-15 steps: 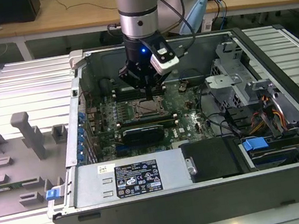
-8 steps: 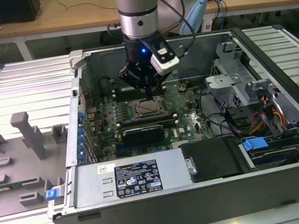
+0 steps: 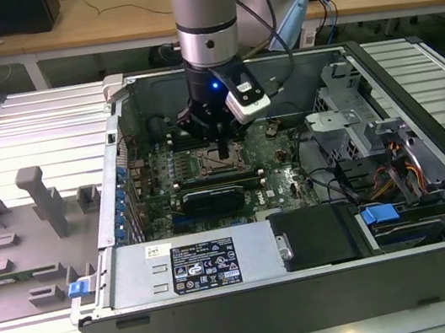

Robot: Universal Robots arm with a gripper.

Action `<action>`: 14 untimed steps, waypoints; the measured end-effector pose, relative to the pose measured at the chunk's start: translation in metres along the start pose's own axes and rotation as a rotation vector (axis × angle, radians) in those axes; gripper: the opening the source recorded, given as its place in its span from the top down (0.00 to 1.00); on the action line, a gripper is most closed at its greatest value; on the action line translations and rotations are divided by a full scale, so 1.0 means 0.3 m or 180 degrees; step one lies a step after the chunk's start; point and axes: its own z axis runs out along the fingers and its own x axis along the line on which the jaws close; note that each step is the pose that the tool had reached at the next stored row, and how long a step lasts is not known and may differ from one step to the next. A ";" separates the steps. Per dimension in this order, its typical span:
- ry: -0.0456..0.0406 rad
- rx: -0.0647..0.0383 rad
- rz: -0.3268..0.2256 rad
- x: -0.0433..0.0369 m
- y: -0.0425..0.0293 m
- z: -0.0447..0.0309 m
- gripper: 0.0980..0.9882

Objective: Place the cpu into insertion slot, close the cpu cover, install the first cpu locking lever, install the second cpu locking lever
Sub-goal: 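Install the second cpu locking lever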

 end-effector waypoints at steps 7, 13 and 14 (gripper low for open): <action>0.0000 0.0000 -0.0001 0.023 -0.014 0.012 0.99; -0.0009 -0.0013 0.0001 0.051 -0.019 0.017 0.99; -0.0008 -0.0022 0.0001 0.061 -0.022 0.024 0.99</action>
